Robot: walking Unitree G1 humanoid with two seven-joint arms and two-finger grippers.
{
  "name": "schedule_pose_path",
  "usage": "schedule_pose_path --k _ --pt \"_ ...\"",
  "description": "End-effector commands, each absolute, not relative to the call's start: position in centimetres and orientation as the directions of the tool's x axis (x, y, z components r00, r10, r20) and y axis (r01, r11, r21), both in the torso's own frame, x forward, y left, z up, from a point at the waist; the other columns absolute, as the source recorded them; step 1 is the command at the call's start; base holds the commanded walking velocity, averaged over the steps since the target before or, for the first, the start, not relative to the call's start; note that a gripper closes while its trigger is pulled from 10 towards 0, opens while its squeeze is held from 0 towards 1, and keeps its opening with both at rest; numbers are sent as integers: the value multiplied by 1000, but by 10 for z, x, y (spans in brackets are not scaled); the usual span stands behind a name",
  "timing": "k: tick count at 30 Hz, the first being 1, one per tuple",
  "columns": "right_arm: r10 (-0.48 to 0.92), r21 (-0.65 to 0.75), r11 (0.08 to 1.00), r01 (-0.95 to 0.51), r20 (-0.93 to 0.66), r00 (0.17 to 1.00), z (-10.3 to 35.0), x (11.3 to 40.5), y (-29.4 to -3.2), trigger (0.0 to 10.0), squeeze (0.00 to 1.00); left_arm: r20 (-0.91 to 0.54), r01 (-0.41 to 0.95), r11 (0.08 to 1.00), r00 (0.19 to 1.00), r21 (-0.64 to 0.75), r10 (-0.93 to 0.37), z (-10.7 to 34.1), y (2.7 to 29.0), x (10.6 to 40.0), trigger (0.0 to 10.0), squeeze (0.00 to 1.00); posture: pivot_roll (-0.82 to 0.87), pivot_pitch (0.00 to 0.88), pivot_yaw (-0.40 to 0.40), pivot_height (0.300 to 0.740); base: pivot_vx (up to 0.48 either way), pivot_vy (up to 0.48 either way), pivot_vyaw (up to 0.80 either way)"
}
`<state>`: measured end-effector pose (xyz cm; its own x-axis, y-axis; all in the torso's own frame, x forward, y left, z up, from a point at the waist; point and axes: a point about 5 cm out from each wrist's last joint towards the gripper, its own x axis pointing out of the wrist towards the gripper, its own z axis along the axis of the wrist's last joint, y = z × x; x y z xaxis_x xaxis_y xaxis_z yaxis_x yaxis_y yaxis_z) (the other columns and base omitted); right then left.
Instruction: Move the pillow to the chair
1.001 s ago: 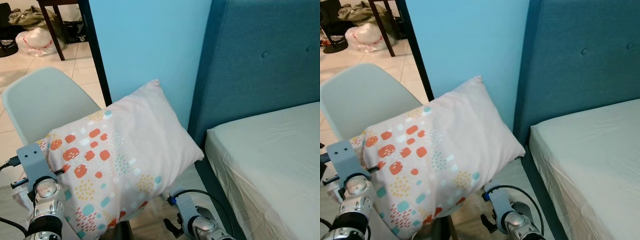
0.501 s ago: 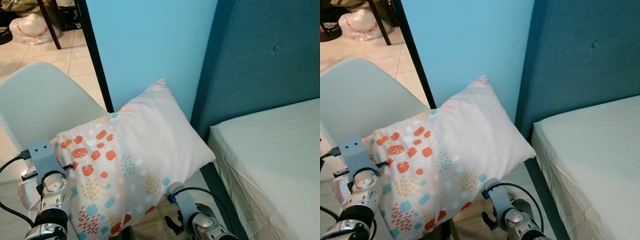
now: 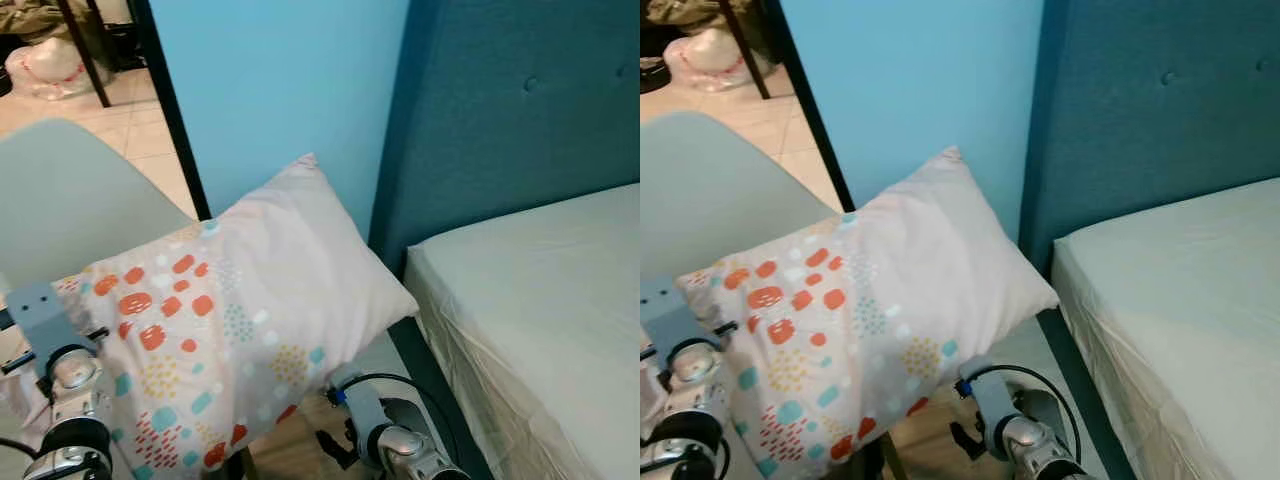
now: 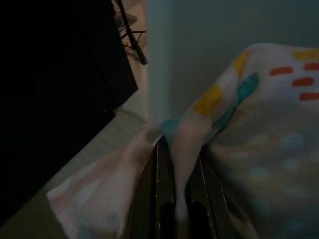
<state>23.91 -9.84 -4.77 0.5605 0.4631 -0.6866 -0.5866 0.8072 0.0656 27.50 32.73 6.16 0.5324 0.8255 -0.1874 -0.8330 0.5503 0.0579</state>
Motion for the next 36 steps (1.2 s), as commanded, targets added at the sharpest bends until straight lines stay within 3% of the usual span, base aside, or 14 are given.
schedule_pose_path --k 1,6,7,8,9,19,25,36 --pt "466 72 803 -591 -694 549 -50 235 -99 10000 0 -234 -870 485 456 85 859 49 339 257 10000 0 -64 102 -7 556 0 0 0" --pt "465 67 802 -594 -693 550 -50 236 -99 10000 0 -256 -876 476 444 80 859 43 338 253 10000 0 -67 102 -10 556 0 0 0" --pt "465 66 801 -595 -694 550 -50 236 -99 10000 0 -265 -877 475 442 73 857 41 336 253 10000 133 -68 102 -12 556 0 0 0" --pt "465 66 801 -595 -695 549 -50 236 -100 10000 0 -270 -878 474 441 69 856 40 335 253 10000 765 -70 102 -13 556 0 0 0" --pt "464 65 800 -596 -696 548 -50 236 -100 10000 0 -274 -879 473 439 66 855 39 334 252 10000 1000 -71 102 -13 556 0 0 0" --pt "470 79 803 -591 -694 545 -50 236 -102 10000 0 -242 -905 419 393 66 887 45 348 246 10000 1000 -77 99 -15 556 0 0 0" --pt "505 118 795 -595 -673 541 -47 238 -99 10000 0 -125 -941 331 321 73 939 70 383 232 10000 1000 -69 97 -19 556 0 0 0" --pt "510 126 787 -603 -683 523 -48 238 -100 10000 0 -41 -976 214 213 47 976 92 415 209 10000 1000 -58 74 -29 556 0 0 0"
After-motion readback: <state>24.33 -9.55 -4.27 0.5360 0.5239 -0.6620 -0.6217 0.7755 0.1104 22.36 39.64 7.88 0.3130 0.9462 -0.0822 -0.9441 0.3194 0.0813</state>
